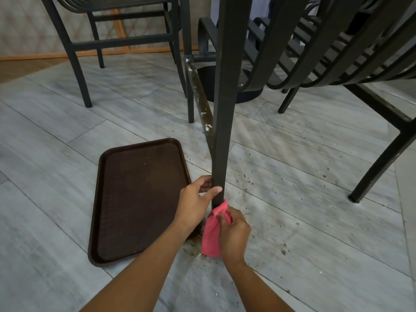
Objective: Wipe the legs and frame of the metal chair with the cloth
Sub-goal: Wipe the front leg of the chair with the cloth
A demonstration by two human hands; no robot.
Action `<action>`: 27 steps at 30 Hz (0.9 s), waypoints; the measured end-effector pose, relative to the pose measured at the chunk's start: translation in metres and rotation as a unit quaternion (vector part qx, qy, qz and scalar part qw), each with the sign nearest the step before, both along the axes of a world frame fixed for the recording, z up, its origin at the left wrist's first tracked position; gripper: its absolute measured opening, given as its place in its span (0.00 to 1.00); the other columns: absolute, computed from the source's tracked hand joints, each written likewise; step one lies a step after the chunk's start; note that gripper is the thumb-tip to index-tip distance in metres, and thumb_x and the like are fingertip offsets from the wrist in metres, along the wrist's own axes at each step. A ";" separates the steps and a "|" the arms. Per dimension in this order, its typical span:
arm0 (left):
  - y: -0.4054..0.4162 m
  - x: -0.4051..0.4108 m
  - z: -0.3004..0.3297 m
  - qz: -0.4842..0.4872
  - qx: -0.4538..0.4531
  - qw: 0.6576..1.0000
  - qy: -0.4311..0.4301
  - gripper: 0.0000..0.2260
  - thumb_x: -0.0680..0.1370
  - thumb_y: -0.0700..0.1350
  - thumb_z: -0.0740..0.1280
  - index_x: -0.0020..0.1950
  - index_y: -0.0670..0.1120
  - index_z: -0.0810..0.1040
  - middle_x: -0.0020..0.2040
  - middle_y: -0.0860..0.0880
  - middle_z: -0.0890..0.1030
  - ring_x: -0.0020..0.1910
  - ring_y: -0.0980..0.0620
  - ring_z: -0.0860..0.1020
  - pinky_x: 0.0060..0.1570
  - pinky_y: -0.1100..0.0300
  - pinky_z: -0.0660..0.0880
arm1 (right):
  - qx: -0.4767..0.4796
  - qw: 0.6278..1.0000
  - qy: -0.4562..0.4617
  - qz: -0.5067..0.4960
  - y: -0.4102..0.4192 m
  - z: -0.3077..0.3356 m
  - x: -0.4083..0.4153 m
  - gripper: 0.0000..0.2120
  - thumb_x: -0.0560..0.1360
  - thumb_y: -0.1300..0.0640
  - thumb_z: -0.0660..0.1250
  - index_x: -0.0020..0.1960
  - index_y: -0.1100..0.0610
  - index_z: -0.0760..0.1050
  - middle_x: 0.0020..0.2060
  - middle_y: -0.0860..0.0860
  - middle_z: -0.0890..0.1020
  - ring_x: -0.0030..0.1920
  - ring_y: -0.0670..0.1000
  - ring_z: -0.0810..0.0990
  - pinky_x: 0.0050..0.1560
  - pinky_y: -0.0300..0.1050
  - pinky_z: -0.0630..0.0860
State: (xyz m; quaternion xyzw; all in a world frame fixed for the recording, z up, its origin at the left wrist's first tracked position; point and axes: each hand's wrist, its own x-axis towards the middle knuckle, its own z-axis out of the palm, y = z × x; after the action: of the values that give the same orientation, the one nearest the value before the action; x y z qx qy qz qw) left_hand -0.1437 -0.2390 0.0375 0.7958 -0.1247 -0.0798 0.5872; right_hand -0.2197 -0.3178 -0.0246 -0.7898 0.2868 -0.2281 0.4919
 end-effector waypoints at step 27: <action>-0.015 -0.090 -0.027 0.069 0.163 0.984 0.019 0.20 0.80 0.47 0.60 0.71 0.48 0.66 0.65 0.51 0.72 0.61 0.53 0.73 0.59 0.61 0.70 | 0.190 0.981 0.031 -0.009 -0.020 0.048 -0.003 0.06 0.76 0.62 0.62 0.46 0.56 0.77 0.44 0.47 0.79 0.44 0.44 0.77 0.41 0.31 0.71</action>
State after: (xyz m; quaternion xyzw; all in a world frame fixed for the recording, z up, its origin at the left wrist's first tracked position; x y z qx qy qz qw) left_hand -0.2339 -0.2536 0.0100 0.8857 -0.0437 -0.0736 0.4563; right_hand -0.2228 -0.3380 0.0231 -0.6862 0.3466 -0.1495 0.6218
